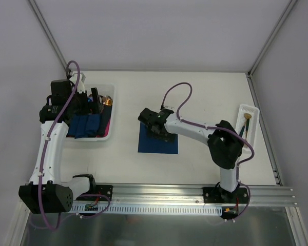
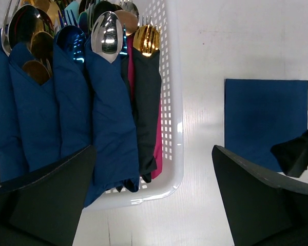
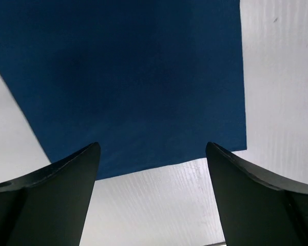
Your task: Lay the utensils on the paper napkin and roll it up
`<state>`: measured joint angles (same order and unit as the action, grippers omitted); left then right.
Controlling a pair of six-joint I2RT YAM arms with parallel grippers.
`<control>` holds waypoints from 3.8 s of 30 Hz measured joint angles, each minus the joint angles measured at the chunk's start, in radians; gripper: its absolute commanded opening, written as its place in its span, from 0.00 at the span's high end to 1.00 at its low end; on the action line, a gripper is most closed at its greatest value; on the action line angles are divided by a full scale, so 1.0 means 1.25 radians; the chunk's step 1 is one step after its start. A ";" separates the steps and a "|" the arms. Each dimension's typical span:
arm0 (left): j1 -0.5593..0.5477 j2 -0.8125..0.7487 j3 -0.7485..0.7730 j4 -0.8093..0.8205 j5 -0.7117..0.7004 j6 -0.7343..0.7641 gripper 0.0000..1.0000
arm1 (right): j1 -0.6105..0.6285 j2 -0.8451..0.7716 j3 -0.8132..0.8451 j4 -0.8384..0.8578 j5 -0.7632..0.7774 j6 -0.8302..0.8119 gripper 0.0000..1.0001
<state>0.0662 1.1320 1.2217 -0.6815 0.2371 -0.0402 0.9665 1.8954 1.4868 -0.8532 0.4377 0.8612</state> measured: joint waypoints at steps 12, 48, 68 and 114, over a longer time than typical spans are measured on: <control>0.017 -0.004 -0.005 -0.010 -0.011 -0.002 0.01 | 0.009 0.113 0.037 -0.003 -0.011 0.121 0.12; 0.059 0.006 -0.002 -0.010 0.124 0.050 0.01 | -0.186 -0.069 -0.282 0.352 -0.248 -0.746 0.08; 0.064 -0.006 -0.002 -0.010 0.186 0.071 0.01 | -0.276 -0.276 -0.159 0.230 -0.296 -0.795 0.09; 0.064 0.047 0.034 -0.077 0.306 0.135 0.01 | -1.054 -0.107 -0.241 0.188 -0.231 -0.718 0.69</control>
<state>0.1459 1.1908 1.2636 -0.7780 0.6201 0.1280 -0.3515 1.7615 1.1854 -0.6182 0.1493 -0.0360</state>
